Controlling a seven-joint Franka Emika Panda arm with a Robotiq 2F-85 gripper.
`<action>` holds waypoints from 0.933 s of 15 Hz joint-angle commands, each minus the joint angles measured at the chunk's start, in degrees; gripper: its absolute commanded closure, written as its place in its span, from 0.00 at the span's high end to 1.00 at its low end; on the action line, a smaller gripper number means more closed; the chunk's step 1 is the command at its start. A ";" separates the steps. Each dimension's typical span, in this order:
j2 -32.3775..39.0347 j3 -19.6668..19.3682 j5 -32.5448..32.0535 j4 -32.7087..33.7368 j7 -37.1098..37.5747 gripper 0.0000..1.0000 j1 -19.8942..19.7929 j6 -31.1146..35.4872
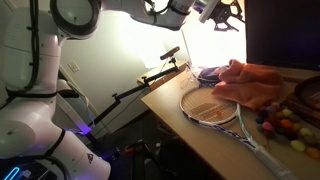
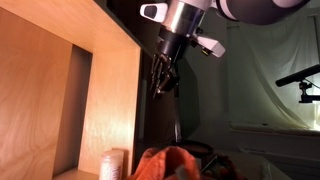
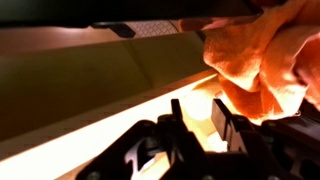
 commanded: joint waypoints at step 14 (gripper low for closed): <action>-1.07 8.17 14.70 -7.28 -5.96 1.00 -4.81 -3.33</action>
